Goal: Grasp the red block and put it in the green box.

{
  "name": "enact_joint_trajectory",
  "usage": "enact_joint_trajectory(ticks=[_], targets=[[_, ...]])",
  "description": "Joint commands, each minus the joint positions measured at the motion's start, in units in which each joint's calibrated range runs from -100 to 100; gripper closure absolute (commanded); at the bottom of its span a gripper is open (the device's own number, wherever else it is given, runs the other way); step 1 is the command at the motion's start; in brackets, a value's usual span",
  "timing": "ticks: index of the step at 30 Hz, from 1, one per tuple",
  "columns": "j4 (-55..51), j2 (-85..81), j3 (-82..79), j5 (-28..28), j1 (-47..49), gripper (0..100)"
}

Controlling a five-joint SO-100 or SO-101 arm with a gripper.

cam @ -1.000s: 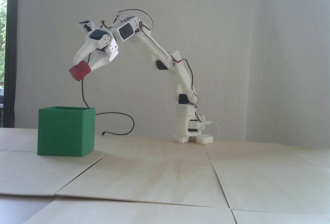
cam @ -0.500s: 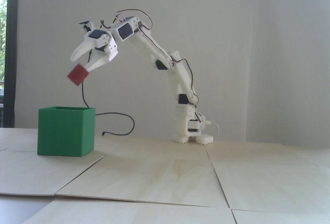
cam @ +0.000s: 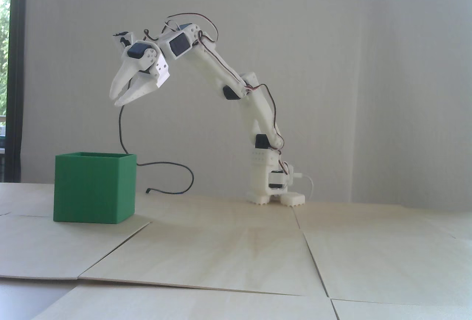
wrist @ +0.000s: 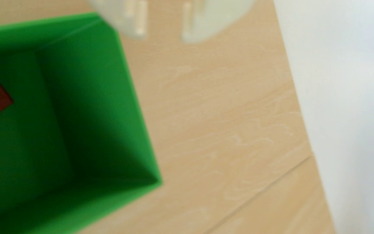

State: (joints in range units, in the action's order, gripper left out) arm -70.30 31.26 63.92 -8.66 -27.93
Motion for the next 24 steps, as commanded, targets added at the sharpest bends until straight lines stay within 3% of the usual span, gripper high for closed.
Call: enact_joint_trajectory(ticks=[1,9,13,24], targets=[[-6.6,-2.0,1.03,-1.13,2.96,98],[-28.44,-2.16,1.12,-7.48,15.11,98],[-29.19,-3.27,0.85,-8.99,18.48,98],[-29.19,-12.98,-2.08,-41.37,23.07,98]])
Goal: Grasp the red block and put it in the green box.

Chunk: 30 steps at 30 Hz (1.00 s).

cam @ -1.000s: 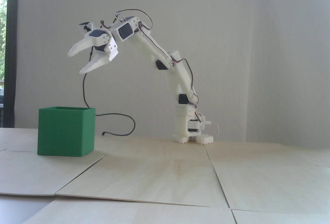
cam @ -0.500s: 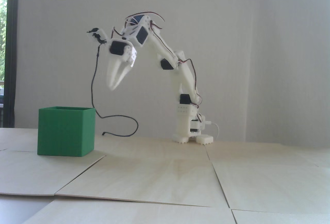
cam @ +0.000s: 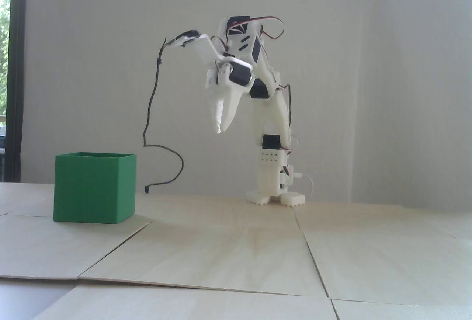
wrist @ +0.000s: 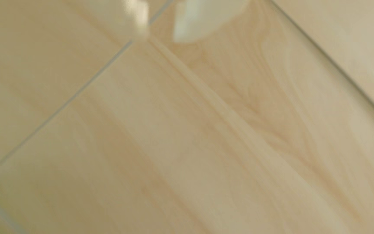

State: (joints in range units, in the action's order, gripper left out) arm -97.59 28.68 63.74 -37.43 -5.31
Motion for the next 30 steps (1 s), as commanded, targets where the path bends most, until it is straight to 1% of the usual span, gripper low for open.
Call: enact_joint_trajectory(ticks=[1,2,3,6,11,12,14,21,26,29,30], targets=[[-1.91,-11.83,-4.03,-14.94,0.2,98],[-1.91,-14.35,-7.31,-16.92,0.04,98],[-1.91,-15.93,-9.53,-17.6,0.04,98],[-1.82,-24.62,-22.66,-19.11,0.85,98],[1.13,-44.12,-50.26,-18.43,8.25,98],[3.91,-48.31,-56.47,-17.65,9.86,98],[12.93,-57.78,-70.13,-16.19,12.35,98],[43.62,-85.81,-117.51,-16.45,15.97,98],[59.22,-101.52,-148.75,-19.63,15.4,98],[63.02,-108.16,-159.13,-20.51,15.24,98],[62.6,-109.58,-161.61,-20.72,15.24,98]])
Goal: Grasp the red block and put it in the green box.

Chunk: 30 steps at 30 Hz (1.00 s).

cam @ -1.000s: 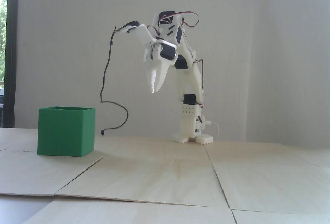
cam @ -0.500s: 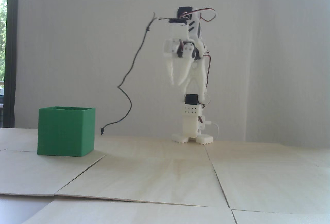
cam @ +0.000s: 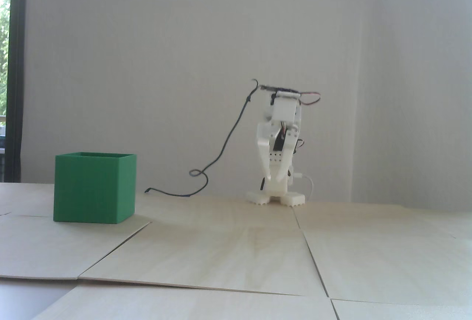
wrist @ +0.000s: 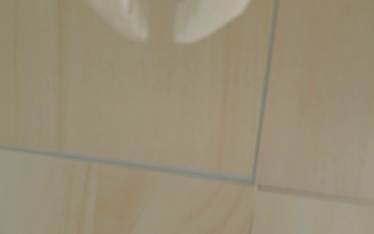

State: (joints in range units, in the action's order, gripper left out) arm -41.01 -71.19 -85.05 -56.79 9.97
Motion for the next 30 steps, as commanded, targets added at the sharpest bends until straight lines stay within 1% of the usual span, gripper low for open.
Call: enact_joint_trajectory(ticks=[1,2,4,10,14,16,30], targets=[[3.83,-11.28,-14.86,-0.99,-0.04,98],[1.55,-12.07,-14.95,-0.99,0.12,98],[-6.79,-14.68,-13.8,-1.2,0.68,98],[-20.03,-15.7,-13.44,-0.88,3.09,98],[-31.16,-16.18,-13.44,-0.88,3.26,98],[-33.77,-16.41,-13.44,-0.83,3.18,98],[-33.35,-16.41,-13.44,-0.83,2.93,98]])
